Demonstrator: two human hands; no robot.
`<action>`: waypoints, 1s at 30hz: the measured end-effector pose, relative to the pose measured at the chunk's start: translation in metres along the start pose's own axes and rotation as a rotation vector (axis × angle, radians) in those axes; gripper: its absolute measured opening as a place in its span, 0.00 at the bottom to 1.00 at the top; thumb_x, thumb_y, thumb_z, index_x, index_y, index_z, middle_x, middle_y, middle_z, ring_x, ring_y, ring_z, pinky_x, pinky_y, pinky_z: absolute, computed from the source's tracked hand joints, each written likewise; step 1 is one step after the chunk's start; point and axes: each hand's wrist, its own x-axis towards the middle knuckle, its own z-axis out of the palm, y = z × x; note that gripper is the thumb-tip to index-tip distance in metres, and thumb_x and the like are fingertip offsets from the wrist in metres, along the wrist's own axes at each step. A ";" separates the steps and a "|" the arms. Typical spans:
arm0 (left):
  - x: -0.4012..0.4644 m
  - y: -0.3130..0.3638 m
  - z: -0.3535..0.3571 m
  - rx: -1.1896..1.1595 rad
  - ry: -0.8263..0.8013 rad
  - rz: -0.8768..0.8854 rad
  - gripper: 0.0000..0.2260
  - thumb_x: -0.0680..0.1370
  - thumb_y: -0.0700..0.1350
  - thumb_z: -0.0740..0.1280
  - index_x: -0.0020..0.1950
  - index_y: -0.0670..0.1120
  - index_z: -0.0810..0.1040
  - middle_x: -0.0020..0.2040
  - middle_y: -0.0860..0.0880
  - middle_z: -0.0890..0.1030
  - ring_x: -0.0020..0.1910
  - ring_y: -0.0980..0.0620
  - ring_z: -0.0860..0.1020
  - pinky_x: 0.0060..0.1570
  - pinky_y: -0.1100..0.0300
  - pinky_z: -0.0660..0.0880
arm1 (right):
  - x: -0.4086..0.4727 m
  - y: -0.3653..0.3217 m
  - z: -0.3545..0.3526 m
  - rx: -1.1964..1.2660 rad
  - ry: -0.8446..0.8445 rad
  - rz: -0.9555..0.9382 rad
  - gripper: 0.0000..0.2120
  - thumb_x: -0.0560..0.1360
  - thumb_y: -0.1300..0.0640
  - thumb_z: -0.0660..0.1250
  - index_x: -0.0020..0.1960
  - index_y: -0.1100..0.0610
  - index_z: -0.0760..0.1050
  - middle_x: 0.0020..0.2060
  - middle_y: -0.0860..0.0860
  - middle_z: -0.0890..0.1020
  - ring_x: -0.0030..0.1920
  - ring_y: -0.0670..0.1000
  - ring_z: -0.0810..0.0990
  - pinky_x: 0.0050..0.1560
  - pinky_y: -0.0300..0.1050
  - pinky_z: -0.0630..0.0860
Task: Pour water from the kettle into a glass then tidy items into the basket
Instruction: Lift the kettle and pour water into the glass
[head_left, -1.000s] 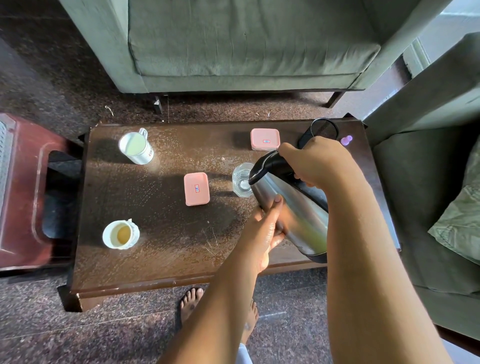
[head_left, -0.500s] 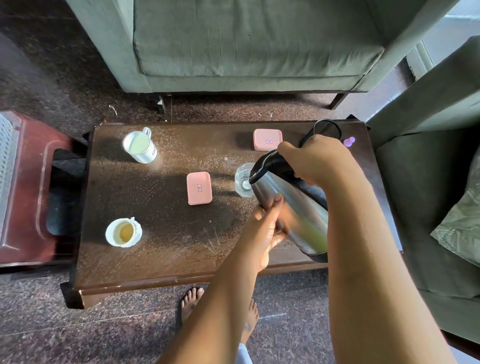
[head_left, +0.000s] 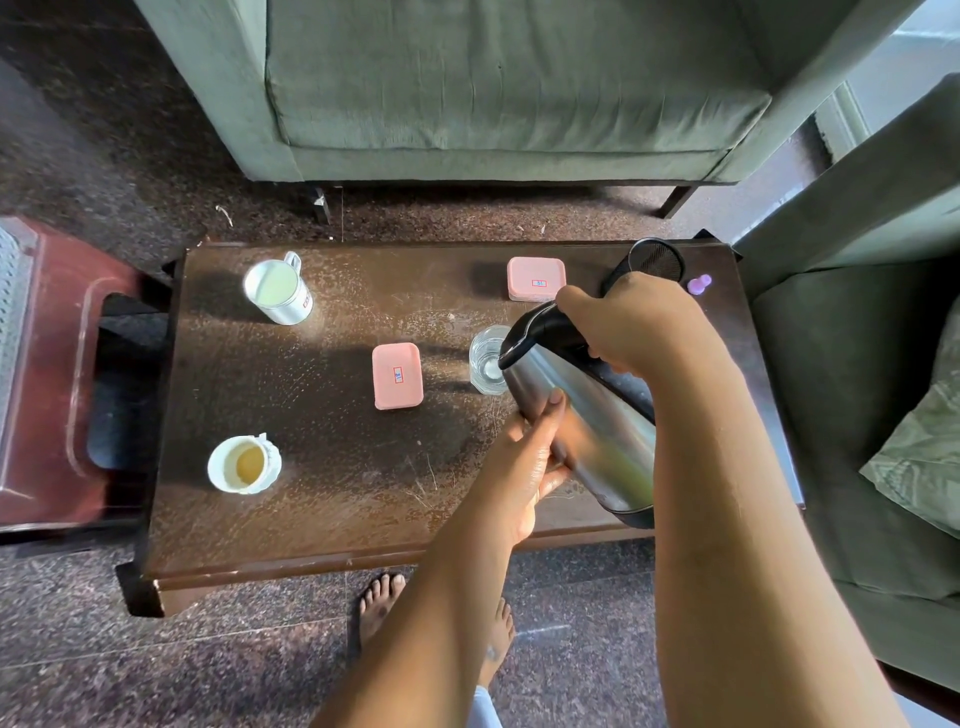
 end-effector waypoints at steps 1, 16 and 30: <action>0.001 0.000 0.000 0.001 -0.001 0.001 0.22 0.76 0.54 0.68 0.64 0.43 0.73 0.54 0.45 0.81 0.56 0.48 0.80 0.54 0.56 0.78 | 0.000 0.001 0.000 0.000 0.003 0.000 0.25 0.70 0.37 0.55 0.41 0.58 0.77 0.33 0.53 0.77 0.41 0.59 0.78 0.42 0.45 0.71; -0.001 0.001 0.002 0.008 0.015 -0.006 0.21 0.76 0.53 0.69 0.63 0.42 0.73 0.49 0.45 0.80 0.53 0.48 0.80 0.49 0.59 0.79 | 0.001 0.004 0.000 0.009 -0.007 0.013 0.25 0.70 0.38 0.55 0.41 0.59 0.76 0.37 0.55 0.79 0.40 0.58 0.77 0.41 0.45 0.71; -0.005 -0.003 0.005 0.034 0.003 -0.017 0.19 0.76 0.52 0.69 0.62 0.43 0.74 0.49 0.46 0.81 0.54 0.48 0.80 0.59 0.52 0.76 | -0.003 0.010 -0.002 0.005 -0.024 0.014 0.25 0.71 0.37 0.54 0.41 0.59 0.75 0.42 0.58 0.83 0.44 0.60 0.80 0.46 0.47 0.75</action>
